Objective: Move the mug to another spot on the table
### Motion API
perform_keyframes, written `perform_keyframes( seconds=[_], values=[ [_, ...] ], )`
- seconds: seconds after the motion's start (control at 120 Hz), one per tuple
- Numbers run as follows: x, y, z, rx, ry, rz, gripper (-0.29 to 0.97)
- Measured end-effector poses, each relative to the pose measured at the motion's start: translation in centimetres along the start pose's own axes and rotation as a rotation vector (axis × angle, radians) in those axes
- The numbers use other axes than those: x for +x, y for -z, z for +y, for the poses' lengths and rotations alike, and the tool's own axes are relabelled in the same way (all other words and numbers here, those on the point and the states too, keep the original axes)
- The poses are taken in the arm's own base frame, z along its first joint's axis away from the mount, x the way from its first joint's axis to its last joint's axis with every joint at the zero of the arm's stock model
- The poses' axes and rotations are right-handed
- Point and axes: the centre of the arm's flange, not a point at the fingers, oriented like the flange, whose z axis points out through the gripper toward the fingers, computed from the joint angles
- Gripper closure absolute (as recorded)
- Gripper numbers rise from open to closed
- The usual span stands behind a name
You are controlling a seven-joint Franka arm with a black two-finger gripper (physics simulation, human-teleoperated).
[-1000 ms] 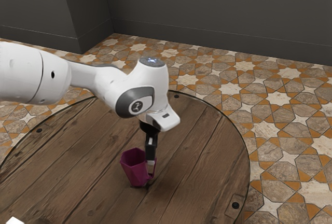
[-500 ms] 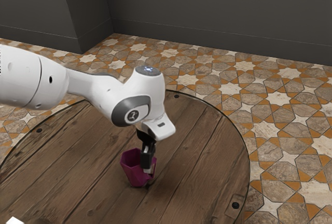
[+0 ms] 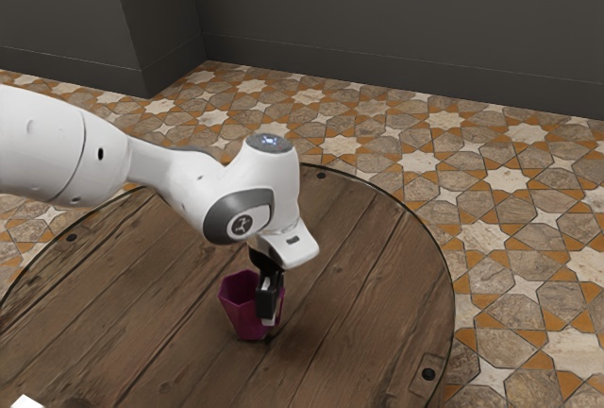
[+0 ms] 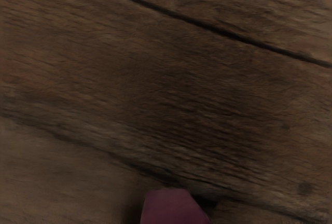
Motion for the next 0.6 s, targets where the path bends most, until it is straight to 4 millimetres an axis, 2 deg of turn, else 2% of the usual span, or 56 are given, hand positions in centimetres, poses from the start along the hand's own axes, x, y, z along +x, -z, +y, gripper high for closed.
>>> perform_keyframes(
  seconds=[0.15,0.417,0.6],
  values=[
    [-0.09,-0.24,-0.01,0.001,-0.002,0.001,0.03],
    [-0.09,0.01,-0.39,0.021,0.004,0.017,0.33],
    [-0.02,0.27,-0.67,0.048,0.017,0.028,0.42]
  ],
)
